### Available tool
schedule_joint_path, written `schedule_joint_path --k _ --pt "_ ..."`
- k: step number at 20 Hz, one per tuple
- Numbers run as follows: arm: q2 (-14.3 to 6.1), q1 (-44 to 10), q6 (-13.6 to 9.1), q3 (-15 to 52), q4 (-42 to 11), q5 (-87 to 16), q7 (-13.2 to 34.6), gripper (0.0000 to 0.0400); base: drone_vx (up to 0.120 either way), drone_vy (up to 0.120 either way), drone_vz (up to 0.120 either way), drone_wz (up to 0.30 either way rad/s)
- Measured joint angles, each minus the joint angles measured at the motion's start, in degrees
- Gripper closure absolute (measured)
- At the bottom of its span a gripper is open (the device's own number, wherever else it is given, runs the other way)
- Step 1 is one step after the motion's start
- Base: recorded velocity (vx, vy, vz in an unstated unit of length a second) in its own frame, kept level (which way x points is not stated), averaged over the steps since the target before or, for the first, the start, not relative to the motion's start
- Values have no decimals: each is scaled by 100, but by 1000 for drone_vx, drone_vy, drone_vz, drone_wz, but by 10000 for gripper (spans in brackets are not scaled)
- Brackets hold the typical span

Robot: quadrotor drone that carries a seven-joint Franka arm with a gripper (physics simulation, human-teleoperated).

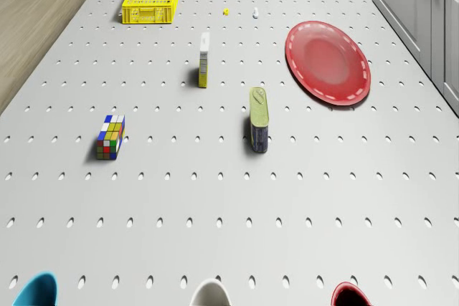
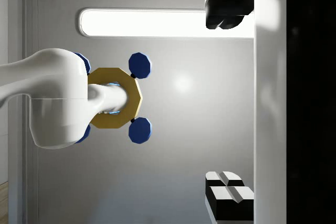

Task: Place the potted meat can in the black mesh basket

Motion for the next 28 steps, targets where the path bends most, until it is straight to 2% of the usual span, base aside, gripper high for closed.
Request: schedule_joint_path --k 15,28 --pt "-38 -11 55 14 -27 -10 -2 0 120 -117 0 0" --pt "-77 -40 112 101 -67 -128 12 0 120 0 0 0"
